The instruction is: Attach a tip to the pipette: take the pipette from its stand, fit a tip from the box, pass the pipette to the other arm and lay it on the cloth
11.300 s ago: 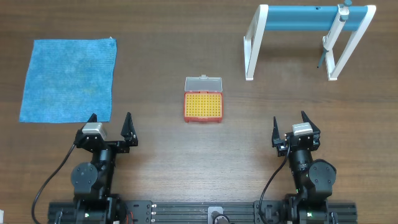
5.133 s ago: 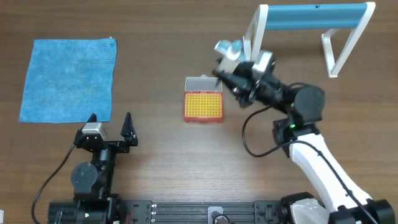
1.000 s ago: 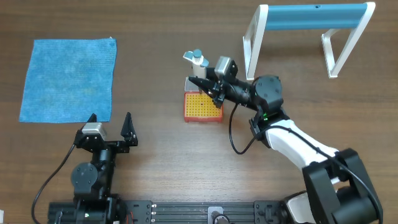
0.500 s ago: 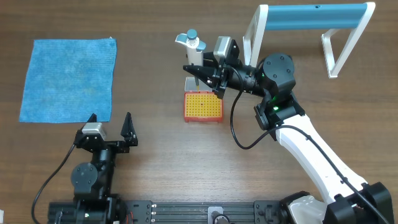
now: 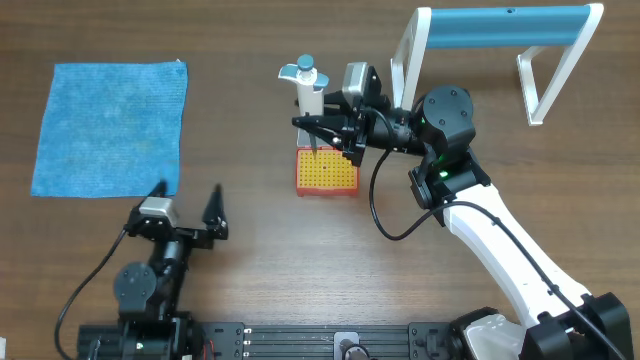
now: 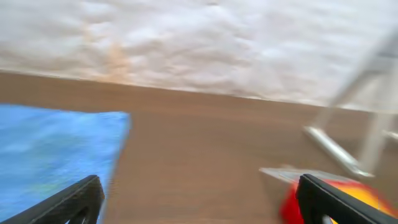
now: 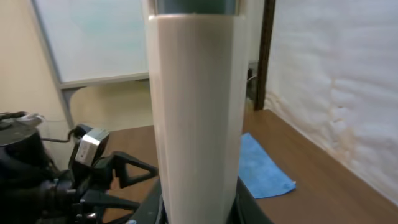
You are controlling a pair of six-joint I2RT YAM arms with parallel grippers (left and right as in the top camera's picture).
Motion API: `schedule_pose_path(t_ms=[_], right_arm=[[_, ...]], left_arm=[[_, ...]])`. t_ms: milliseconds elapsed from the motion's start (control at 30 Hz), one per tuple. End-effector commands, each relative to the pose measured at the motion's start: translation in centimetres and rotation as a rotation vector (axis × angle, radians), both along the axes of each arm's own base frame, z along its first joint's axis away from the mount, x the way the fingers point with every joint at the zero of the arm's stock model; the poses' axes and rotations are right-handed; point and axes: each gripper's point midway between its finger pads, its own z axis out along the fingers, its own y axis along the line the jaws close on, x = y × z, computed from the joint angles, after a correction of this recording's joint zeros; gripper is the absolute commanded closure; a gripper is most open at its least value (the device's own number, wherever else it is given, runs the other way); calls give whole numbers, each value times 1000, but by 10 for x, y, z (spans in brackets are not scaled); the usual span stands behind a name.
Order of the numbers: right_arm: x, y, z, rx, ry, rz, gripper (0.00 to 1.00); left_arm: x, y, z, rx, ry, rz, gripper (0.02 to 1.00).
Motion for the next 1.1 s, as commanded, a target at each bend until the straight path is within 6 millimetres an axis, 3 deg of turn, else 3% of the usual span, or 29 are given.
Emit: schedule_pose_path(t_ms=[33, 100, 200, 367, 533, 633, 733, 867, 1000, 1100], right_arm=[[-13, 1, 16, 32, 86, 58, 925], [-14, 2, 16, 33, 90, 63, 925], [-14, 2, 16, 33, 90, 63, 925], [-15, 2, 16, 33, 90, 63, 925], [-15, 2, 16, 35, 108, 65, 925], [-15, 2, 16, 36, 113, 65, 923], [-18, 6, 17, 46, 164, 82, 925], [-41, 27, 17, 40, 166, 159, 925], [-58, 41, 17, 35, 167, 215, 925], [-67, 48, 17, 33, 167, 244, 925]], left_arm=[[-19, -56, 1, -22, 1, -342, 25], [-23, -62, -1, -25, 8, -386, 20], [-21, -58, 27, -52, -98, -362, 23], [-19, -51, 62, -124, -125, -318, 20], [2, -40, 129, -128, -95, -294, 23], [20, -54, 169, -132, -50, -449, 23], [22, -86, 197, -142, 3, -752, 23], [15, -103, 210, -307, 143, -980, 20], [19, -103, 205, -559, 353, -962, 23], [12, -106, 207, -549, 362, -1009, 23]])
